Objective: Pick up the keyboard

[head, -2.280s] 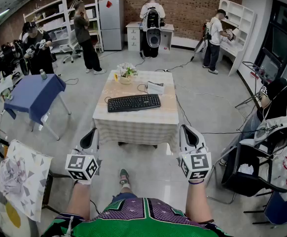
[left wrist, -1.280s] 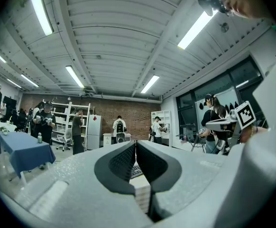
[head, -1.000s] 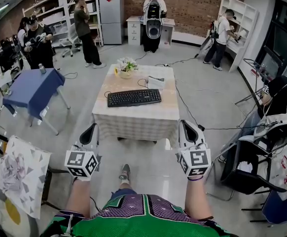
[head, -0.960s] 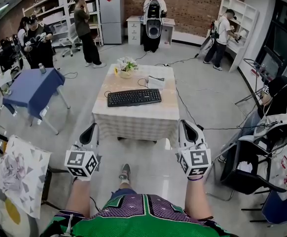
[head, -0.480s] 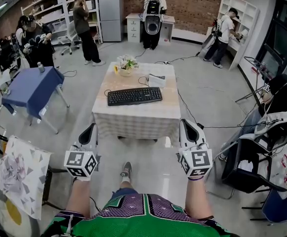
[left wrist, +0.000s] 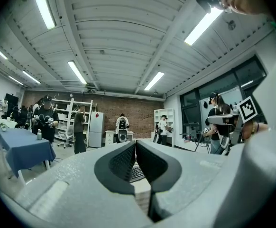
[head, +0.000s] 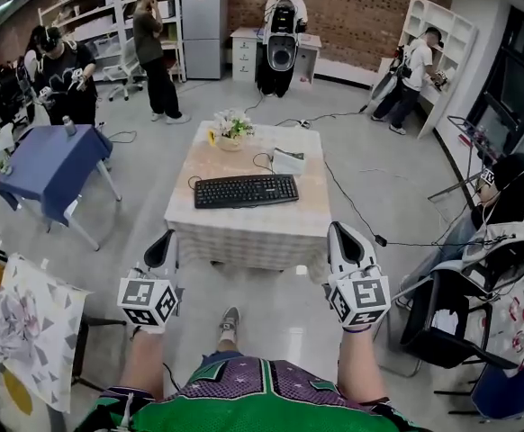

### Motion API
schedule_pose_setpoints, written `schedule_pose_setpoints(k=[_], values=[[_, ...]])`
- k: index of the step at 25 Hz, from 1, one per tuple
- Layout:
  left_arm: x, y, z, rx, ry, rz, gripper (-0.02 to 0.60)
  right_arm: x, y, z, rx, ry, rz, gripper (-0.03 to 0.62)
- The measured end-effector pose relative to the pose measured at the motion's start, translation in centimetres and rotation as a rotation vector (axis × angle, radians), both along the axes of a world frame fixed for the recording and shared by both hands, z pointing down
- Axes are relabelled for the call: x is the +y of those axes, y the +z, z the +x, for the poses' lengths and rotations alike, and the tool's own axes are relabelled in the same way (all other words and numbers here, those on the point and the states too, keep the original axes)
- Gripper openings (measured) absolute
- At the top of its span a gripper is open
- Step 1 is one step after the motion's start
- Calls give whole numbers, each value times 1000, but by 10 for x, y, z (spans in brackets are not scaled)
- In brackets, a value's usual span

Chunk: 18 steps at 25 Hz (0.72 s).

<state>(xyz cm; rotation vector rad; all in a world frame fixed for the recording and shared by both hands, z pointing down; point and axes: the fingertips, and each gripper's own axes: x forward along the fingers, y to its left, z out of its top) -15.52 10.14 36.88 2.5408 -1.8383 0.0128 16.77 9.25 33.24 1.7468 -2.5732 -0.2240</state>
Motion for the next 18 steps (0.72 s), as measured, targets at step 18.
schedule_pose_setpoints(k=[18], values=[[-162, -1, -40, -8, -9, -47, 18, -180, 2, -47, -42, -77, -89, 0]])
